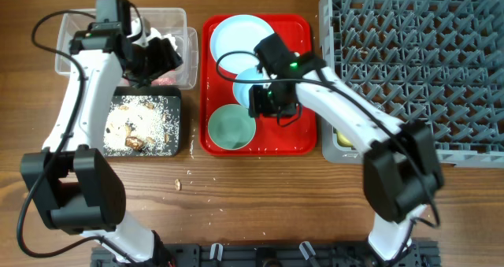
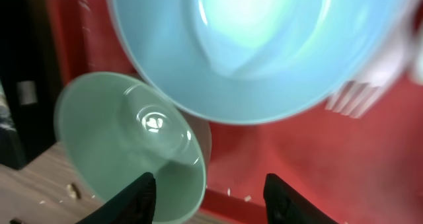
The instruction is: Sort waste into correct bins and load items into the dishwasher rack
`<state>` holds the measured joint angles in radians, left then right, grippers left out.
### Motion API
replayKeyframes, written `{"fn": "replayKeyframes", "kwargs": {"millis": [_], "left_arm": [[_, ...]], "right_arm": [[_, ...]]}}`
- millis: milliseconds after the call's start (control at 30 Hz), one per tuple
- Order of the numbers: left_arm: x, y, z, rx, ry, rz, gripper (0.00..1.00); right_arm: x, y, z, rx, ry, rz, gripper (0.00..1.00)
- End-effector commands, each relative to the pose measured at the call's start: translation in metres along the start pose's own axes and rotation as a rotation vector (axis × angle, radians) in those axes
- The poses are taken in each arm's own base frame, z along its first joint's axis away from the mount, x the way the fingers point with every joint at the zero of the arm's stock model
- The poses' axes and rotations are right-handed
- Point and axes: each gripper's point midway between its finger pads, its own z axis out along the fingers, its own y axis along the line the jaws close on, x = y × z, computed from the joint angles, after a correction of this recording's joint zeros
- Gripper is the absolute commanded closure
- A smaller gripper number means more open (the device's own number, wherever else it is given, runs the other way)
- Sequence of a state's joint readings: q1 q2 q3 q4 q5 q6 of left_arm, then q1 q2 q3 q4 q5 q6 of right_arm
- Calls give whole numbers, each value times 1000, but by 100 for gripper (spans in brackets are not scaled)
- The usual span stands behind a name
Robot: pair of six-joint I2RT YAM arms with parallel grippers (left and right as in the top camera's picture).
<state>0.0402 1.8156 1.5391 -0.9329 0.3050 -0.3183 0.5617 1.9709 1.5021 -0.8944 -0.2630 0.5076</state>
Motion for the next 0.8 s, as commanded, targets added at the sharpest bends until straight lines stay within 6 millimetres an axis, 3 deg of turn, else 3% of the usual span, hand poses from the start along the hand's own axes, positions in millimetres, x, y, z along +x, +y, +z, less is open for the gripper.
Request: {"fn": "replayKeyframes", "kwargs": {"millis": [0, 133, 167, 233, 333, 467, 567, 633, 767], "left_arm": [[-6, 13, -6, -19, -15, -33, 15], [-3, 15, -6, -24, 0, -40, 7], [-2, 15, -6, -26, 3, -41, 0], [-2, 15, -6, -26, 3, -41, 0], [-2, 15, -6, -26, 3, -41, 0], [-2, 15, -6, -25, 2, -41, 0], [-2, 15, -6, -25, 2, -41, 0], [-2, 15, -6, -25, 2, -41, 0], [-2, 15, -6, -25, 2, -41, 0]], "right_arm": [[19, 2, 40, -21, 127, 47, 53], [22, -1, 48, -10, 148, 61, 86], [22, -1, 48, -10, 146, 61, 96], [22, 0, 45, -12, 143, 59, 96], [25, 5, 24, -19, 133, 31, 96], [32, 19, -36, -61, 59, -53, 96], [24, 15, -101, -26, -135, -77, 96], [11, -9, -138, 70, -288, -31, 96], [-18, -108, -232, 492, -670, 183, 96]]}}
